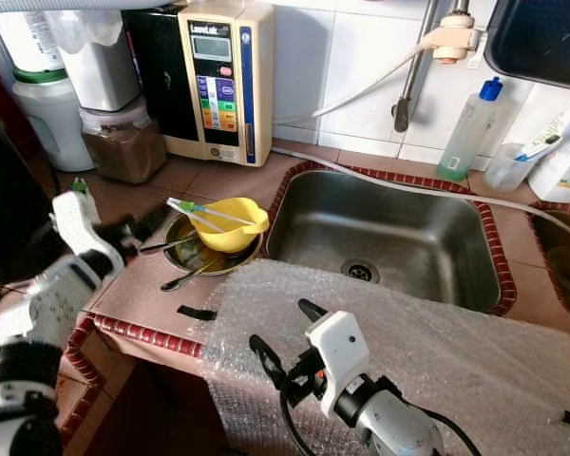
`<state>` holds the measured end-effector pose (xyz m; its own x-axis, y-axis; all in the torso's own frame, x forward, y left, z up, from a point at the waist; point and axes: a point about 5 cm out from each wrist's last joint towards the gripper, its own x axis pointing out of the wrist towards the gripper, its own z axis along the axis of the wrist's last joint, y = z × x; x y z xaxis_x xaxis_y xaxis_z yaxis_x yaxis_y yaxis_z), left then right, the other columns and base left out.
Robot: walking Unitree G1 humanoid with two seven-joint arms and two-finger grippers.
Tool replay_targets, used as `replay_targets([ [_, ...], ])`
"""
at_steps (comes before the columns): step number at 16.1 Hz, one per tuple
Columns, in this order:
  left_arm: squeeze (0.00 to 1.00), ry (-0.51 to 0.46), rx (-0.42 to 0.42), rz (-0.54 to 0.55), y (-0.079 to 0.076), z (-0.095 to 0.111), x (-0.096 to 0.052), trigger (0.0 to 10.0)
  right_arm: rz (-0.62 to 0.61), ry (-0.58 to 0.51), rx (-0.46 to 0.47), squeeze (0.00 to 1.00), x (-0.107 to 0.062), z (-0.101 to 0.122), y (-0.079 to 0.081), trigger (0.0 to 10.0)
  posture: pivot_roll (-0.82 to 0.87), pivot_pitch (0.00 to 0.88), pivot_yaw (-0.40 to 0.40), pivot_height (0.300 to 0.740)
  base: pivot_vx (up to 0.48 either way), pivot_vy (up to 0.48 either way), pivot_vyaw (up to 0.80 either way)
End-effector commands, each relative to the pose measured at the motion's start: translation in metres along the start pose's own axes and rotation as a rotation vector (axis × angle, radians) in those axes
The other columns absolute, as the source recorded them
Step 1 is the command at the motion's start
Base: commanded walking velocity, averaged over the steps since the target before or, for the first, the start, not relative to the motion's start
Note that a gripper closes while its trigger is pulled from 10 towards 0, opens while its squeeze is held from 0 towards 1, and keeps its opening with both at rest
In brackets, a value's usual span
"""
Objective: Kitchen organization
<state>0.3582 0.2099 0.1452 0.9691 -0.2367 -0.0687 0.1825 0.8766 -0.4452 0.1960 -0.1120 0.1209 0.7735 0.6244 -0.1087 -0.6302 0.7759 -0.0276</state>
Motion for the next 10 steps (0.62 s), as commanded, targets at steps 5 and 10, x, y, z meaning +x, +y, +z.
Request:
replay_targets([
  [5,0.00,0.040,-0.017,-0.050,-0.022,0.005,0.014,10.0,-0.004,-0.013,-0.015,0.00,0.000,0.005,0.000,10.0,0.07,0.000,0.022,0.740,0.000,0.000,0.00],
  [10,0.00,0.080,-0.019,0.027,-0.025,-0.006,0.021,10.0,-0.010,-0.015,-0.013,0.00,-0.001,0.006,0.001,10.0,0.06,0.000,0.032,0.740,0.000,0.000,0.00],
])
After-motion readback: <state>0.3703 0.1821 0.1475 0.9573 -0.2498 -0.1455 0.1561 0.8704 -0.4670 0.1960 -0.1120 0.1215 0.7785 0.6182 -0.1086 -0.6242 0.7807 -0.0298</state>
